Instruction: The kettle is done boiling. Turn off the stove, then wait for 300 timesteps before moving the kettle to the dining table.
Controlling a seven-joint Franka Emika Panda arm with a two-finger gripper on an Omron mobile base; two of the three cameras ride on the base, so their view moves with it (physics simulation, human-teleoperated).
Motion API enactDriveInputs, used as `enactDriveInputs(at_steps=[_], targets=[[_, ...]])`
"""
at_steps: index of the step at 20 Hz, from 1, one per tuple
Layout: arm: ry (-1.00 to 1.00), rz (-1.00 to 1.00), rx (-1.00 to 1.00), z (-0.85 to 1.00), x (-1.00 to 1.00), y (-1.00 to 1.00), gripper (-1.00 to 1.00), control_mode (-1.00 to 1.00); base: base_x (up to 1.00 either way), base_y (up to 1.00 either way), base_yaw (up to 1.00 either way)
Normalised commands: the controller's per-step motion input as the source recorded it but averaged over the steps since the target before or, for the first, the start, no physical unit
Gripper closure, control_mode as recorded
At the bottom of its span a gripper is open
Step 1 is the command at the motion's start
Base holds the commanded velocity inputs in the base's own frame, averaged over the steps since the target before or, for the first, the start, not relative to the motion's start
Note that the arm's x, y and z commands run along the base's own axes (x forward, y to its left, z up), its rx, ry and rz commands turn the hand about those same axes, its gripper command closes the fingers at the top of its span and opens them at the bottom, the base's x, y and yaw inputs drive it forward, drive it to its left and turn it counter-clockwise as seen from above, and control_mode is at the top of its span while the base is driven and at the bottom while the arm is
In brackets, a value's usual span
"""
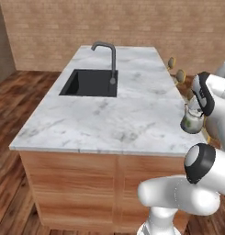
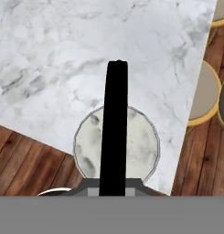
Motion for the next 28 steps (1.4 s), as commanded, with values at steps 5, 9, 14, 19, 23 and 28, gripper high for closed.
enactDriveInputs(at_steps=[5,9,14,19,23,28], targets=[[0.00,0.00,0.00,0.00,0.00,0.00,1.00,1.00,0.41,-0.35,0.27],[0.00,0.00,0.00,0.00,0.00,0.00,1.00,1.00,0.33,-0.21,0.21],[0.00,0.00,0.00,0.00,0.00,0.00,1.00,1.00,0.03,-0.01,0.05],[0.00,0.00,0.00,0.00,0.00,0.00,1.00,1.00,0.02,-0.14,0.04],[-0.01,0.05,0.01,-0.02,0.07,-0.22,1.00,-1.00,0.02,-0.07,0.02],[-0.01,0.07,0.01,-0.11,0.12,-0.28,1.00,-1.00,0.00,0.00,0.00]])
